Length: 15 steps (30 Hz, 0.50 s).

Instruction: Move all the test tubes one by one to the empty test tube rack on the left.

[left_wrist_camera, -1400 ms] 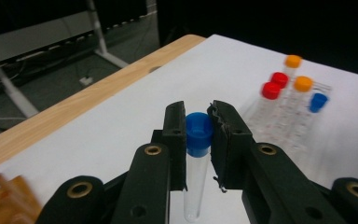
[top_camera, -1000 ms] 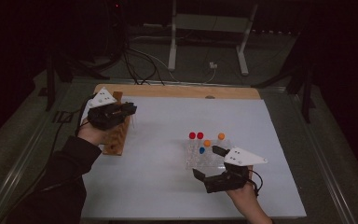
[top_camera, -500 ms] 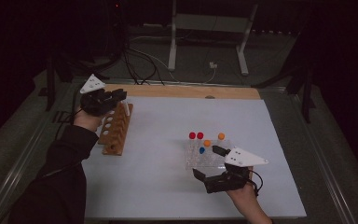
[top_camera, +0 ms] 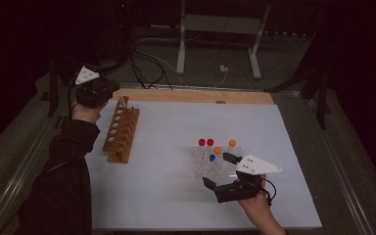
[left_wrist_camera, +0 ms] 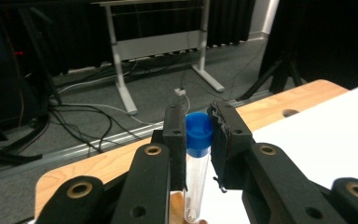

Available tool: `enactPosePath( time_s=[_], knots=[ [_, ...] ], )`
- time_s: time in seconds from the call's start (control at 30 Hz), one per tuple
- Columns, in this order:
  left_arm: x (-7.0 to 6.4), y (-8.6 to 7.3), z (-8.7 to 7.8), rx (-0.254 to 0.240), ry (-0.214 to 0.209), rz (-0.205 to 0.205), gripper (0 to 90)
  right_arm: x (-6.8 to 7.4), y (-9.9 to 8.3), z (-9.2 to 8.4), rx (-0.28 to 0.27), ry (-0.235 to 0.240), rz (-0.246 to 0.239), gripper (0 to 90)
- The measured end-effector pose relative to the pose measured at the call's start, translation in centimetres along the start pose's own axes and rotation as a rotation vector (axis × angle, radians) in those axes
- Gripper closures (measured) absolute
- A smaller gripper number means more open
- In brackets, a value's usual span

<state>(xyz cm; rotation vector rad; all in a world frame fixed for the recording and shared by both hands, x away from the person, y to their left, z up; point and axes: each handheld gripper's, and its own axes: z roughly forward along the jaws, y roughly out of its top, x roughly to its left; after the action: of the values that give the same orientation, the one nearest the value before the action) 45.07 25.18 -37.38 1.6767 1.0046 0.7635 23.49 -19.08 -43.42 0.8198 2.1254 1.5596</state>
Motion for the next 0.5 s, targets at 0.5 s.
enactPosePath(
  time_s=[0.5],
  knots=[
    [1.5,-2.6,3.4,0.031,0.069,-0.058,77.9,0.0,-0.1,0.1,0.005,0.005,0.003,0.0]
  ],
)
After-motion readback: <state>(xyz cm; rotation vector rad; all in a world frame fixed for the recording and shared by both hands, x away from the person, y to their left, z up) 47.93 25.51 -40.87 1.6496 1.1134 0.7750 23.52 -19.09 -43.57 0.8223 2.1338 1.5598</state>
